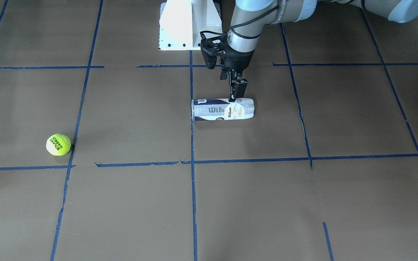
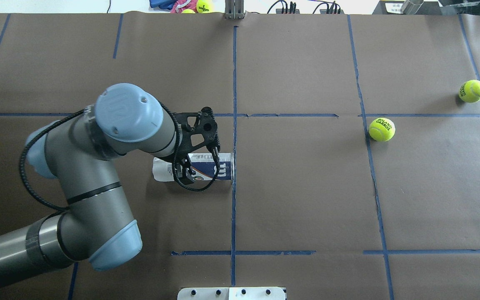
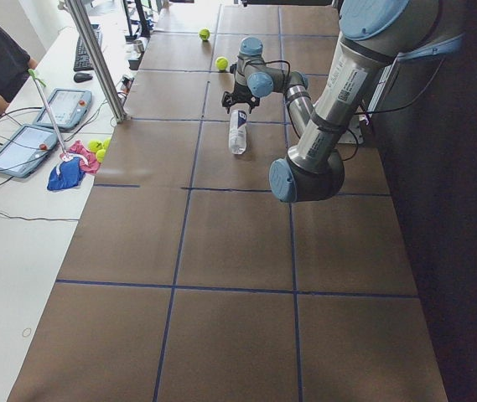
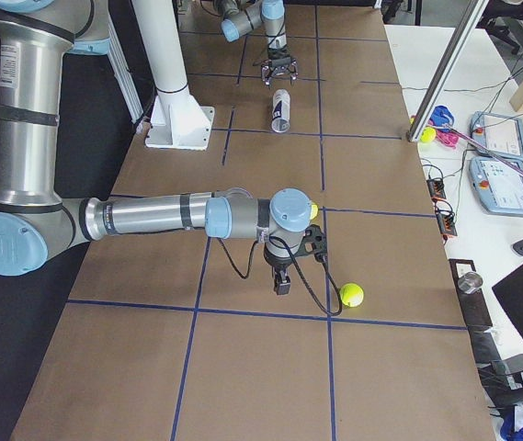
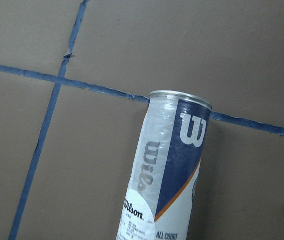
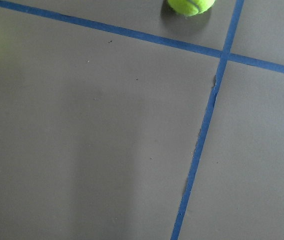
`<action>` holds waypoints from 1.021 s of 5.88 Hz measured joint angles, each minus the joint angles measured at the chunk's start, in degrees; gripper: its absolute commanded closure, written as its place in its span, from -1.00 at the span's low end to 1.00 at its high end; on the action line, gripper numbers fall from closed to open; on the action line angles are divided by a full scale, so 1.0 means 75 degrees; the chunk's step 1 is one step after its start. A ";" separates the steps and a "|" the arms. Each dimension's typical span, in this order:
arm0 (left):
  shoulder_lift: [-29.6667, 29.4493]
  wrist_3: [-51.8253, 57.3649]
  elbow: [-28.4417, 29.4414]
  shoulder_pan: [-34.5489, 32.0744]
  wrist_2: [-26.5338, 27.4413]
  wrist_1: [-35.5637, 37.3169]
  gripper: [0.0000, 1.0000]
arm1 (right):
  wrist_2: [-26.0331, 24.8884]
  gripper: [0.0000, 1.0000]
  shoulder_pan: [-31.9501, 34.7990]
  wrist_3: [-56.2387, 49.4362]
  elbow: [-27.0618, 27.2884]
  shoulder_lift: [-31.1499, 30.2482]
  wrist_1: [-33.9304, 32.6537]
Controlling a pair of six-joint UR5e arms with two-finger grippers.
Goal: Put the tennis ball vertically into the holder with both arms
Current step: 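Lift the can with the left gripper and turn it upright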
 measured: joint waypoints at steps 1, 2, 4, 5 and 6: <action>-0.0361 0.0186 0.0370 0.0257 0.0453 0.0280 -1.00 | 0.0026 -1.00 -0.0001 0.0002 0.0001 0.0003 0.0000; -0.0760 0.0508 0.0685 0.0499 0.0974 0.0707 -1.00 | 0.0033 -1.00 -0.0001 0.0003 -0.0005 0.0003 0.0000; -0.1371 0.1052 0.1127 0.0745 0.1434 0.1427 -1.00 | 0.0032 -1.00 -0.0001 0.0003 -0.0022 0.0003 -0.0005; -0.1577 0.1057 0.1392 0.0859 0.1551 0.1523 -1.00 | 0.0027 -1.00 -0.0001 0.0003 -0.0032 0.0003 -0.0005; -0.1696 0.0974 0.1611 0.0939 0.1669 0.1542 -1.00 | 0.0025 -1.00 -0.0001 0.0003 -0.0043 0.0003 -0.0010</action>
